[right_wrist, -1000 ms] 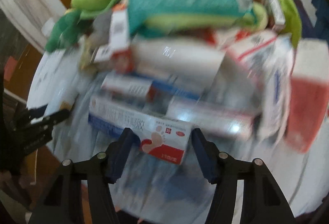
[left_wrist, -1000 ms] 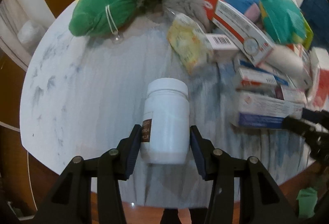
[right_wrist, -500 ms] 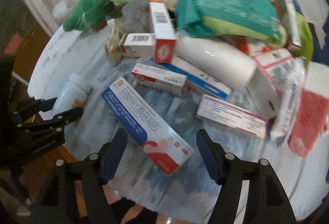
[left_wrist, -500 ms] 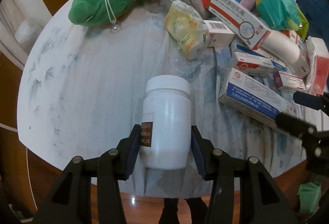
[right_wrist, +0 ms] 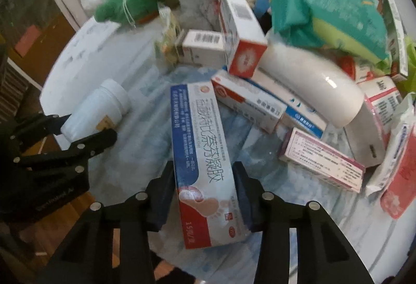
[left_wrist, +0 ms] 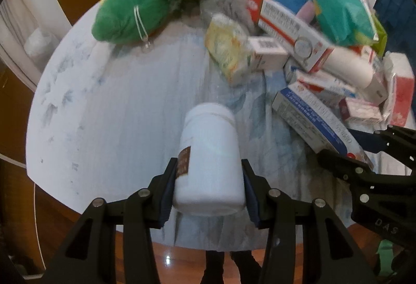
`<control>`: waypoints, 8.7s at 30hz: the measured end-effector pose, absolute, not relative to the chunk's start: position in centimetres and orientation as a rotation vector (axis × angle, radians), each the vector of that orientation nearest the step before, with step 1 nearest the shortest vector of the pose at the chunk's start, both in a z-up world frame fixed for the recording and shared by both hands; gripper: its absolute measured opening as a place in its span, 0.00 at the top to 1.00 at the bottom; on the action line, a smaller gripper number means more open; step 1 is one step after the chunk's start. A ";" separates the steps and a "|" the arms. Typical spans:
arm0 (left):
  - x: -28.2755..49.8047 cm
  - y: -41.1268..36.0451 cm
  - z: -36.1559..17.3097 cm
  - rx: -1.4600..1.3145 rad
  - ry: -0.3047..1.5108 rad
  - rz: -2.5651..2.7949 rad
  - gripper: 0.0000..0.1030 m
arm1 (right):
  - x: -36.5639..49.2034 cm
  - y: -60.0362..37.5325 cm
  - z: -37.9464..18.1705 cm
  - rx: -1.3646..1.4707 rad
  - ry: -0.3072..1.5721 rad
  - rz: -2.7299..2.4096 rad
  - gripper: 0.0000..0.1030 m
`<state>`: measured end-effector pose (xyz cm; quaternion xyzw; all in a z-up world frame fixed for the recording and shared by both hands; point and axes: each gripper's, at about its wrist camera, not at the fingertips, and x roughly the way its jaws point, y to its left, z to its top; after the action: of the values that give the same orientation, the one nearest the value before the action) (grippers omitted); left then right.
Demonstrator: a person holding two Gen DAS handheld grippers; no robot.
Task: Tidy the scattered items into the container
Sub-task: 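Close the left tool on the white bottle while the right tool grasps the ointment box, then carry the bottle and ointment box with both tools over the blue crate, then open both tools to drop the bottle and box into the crate, then move both tools back over the pile toward the green frog plush, then lower the right tool onto the green frog plush and close on it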
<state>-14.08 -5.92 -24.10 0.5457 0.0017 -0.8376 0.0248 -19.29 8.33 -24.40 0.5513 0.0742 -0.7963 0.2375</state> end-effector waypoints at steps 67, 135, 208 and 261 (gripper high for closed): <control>-14.1 4.0 -3.0 1.198 -0.205 -3.216 0.56 | -12.8 18.7 -0.7 1.013 0.004 -2.882 0.62; -29.4 55.7 3.7 1.455 -0.346 -3.176 0.20 | -24.4 72.5 4.3 1.434 -0.046 -3.034 0.00; -35.1 -22.2 -15.5 1.537 0.117 -2.638 0.20 | -39.4 -0.2 -12.6 1.403 -0.072 -2.418 0.16; -44.6 -19.1 -22.6 1.672 0.208 -2.516 0.24 | -46.9 -1.0 -19.5 1.575 -0.172 -2.291 0.58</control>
<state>-44.59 -19.14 -22.61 0.5513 0.0687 -0.8296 0.0568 -46.92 -0.99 -19.45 0.5566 -0.0609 -0.8094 0.1772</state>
